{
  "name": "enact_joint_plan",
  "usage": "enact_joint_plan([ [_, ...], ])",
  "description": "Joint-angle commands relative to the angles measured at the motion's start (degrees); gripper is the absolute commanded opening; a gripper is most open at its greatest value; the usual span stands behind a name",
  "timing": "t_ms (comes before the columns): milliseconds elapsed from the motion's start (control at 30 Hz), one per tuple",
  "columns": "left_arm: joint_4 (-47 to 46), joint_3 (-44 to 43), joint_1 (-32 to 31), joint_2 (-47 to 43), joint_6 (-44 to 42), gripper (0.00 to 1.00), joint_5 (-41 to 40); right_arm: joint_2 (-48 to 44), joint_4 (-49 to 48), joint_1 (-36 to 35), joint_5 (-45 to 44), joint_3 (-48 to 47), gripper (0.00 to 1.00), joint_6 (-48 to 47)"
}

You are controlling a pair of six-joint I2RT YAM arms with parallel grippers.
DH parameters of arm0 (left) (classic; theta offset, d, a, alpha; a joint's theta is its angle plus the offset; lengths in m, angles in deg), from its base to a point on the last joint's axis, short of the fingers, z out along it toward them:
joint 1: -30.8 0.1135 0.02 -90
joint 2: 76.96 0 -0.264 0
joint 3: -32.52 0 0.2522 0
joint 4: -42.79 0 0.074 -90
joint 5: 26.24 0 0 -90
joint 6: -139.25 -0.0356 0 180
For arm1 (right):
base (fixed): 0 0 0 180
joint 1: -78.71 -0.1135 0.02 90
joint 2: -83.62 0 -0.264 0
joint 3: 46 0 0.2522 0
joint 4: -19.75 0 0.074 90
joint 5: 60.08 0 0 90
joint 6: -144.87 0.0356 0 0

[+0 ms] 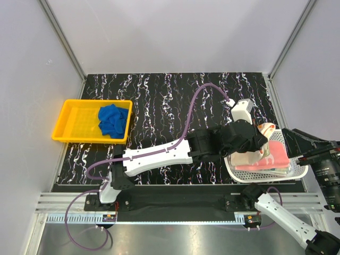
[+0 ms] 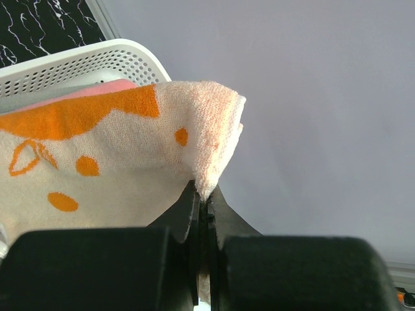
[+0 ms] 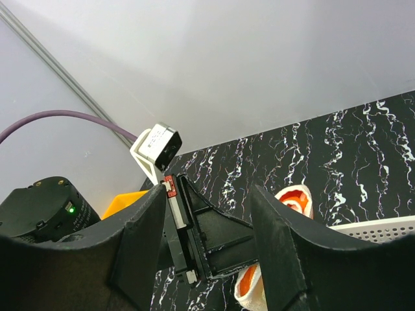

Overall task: Fold and stack the towels
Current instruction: Neatly place the folded towel into the bin

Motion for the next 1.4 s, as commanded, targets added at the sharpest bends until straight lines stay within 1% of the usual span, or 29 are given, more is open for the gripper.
enact_joint_plan([
  [0, -3.01, 0.62, -0.21, -4.8, -1.52, 0.0, -1.92, 1.12, -0.06, -0.46, 0.37, -1.16, 0.61, 0.02],
  [100, -3.8, 0.88, -0.21, -5.06, -1.79, 0.0, -1.65, 1.12, -0.05, -0.37, 0.37, -0.9, 0.61, 0.02],
  [267, -1.78, -2.28, -0.04, -2.6, -1.53, 0.0, -0.16, 1.03, -0.14, -0.37, 0.46, -0.81, 0.61, 0.2],
  [367, -3.18, -0.71, -0.12, -3.65, -1.44, 0.0, -0.16, 1.21, 0.03, -0.37, 0.46, -0.99, 0.61, 0.2],
  [600, -3.01, -1.57, -0.12, -4.8, -3.02, 0.0, -1.04, 1.12, -0.06, -0.37, 0.46, -0.99, 0.61, 0.11],
  [667, -3.1, -2.28, -0.04, -3.49, -2.93, 0.0, -0.17, 1.03, -0.14, -0.37, 0.46, -0.72, 0.61, 0.29],
  [733, -2.92, -4.82, 0.14, -1.73, -2.84, 0.0, 1.15, 0.95, -0.23, -0.37, 0.55, -0.55, 0.61, 0.29],
  [833, -3.36, -8.68, 0.93, 2.92, -2.58, 0.0, 4.75, 0.77, -0.32, -0.46, 0.46, -0.2, 0.61, 0.46],
  [933, -6.87, -10.18, 2.33, 7.58, -1.8, 0.0, 10.02, 0.34, 0.56, -0.46, 0.02, 0.07, 0.61, 0.46],
  [967, -8.53, -9.93, 3.29, 8.55, -1.44, 0.0, 13.52, 0.07, 0.65, -0.37, -0.24, 0.24, 0.61, 0.38],
  [1067, -11.61, -10.01, 5.23, 13.12, 0.84, 0.0, 19.15, -0.98, 1.61, -0.37, -1.21, 1.03, 0.62, 0.29],
  [1133, -12.76, -9.41, 5.85, 16.2, 2.78, 0.0, 19.53, -1.77, 2.49, -0.37, -2.17, 1.39, 0.62, 0.2],
  [1267, -17.93, -2.74, 6.99, 17.61, 5.06, 0.0, 19.53, -3.01, 3.28, -0.46, -3.32, 2.18, 0.62, 0.2],
  [1300, -18.73, -2.98, 7.26, 18.14, 5.76, 0.0, 19.53, -3.01, 3.46, -0.37, -3.32, 2.18, 0.62, 0.2],
  [1367, -16.74, -5.34, 8.05, 21.03, 5.86, 0.0, 22.15, -2.92, 3.64, -0.46, -3.23, 2.0, 0.63, 0.2],
])
